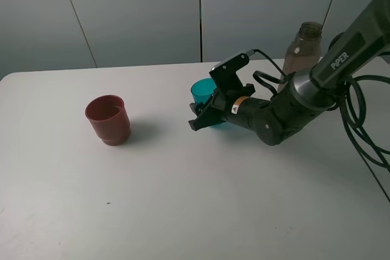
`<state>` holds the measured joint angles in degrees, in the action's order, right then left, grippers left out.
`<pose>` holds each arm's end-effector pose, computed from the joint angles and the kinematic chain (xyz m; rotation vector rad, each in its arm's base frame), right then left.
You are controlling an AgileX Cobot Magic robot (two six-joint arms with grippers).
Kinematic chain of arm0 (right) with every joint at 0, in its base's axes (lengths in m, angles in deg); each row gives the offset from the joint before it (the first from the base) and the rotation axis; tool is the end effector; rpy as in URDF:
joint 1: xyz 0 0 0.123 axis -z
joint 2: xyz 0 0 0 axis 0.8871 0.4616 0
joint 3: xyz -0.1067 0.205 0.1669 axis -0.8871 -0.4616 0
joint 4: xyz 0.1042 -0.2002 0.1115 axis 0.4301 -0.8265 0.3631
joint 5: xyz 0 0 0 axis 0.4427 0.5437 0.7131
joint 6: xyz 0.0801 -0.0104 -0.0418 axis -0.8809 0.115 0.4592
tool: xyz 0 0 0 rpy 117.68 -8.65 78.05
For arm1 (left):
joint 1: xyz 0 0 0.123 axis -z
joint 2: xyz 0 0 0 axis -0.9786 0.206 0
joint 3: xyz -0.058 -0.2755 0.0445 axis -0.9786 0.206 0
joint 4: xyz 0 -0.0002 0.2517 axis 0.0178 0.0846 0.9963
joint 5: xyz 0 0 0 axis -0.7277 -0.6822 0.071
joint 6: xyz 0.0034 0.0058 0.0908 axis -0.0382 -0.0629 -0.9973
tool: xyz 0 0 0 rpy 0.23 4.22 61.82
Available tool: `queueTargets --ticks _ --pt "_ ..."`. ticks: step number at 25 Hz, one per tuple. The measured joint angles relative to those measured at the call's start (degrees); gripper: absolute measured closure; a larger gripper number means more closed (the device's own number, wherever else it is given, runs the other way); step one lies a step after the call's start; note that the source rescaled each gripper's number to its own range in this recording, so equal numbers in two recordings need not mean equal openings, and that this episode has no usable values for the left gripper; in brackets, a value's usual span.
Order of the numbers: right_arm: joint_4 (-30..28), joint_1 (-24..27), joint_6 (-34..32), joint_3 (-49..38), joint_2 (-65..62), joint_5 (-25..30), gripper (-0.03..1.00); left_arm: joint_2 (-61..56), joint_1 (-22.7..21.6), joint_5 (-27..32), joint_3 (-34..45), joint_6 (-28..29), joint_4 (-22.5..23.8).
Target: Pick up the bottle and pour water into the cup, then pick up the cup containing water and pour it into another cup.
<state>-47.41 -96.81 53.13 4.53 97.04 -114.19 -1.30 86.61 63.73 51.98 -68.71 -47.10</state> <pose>0.3112 0.2090 0.0572 -0.6844 1.9767 0.2818 -0.0060 0.0123 0.2790 0.0947 2.0437 0.0466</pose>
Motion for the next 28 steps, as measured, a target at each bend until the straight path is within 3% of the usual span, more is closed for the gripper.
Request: queueTargets --ticks 5,6,8,10,20,22,24,28 --pt "-0.3 0.0 -0.1 0.0 0.1 -0.1 0.9 0.0 0.0 0.0 0.0 0.0 0.0" --pt "-0.3 0.0 -0.1 0.0 0.1 -0.1 0.82 0.0 0.0 0.0 0.0 0.0 0.0" --pt "-0.3 0.0 -0.1 0.0 0.1 0.2 0.18 0.0 0.0 0.0 0.0 0.0 0.0" --pt "-0.3 0.0 -0.1 0.0 0.1 0.5 0.01 0.0 0.0 0.0 0.0 0.0 0.0" --pt "-1.8 0.0 0.3 0.0 -13.1 6.7 -0.03 0.0 0.0 0.0 0.0 -0.2 0.0" --pt "-1.8 0.0 0.1 0.0 -17.3 12.1 -0.03 0.0 0.0 0.0 0.0 -0.2 0.0" --pt "-1.8 0.0 -1.3 0.0 -21.8 20.9 -0.03 0.0 0.0 0.0 0.0 -0.2 0.0" --pt "0.5 0.0 -8.7 0.0 -31.7 44.4 -0.03 0.0 0.0 0.0 0.0 -0.2 0.0"
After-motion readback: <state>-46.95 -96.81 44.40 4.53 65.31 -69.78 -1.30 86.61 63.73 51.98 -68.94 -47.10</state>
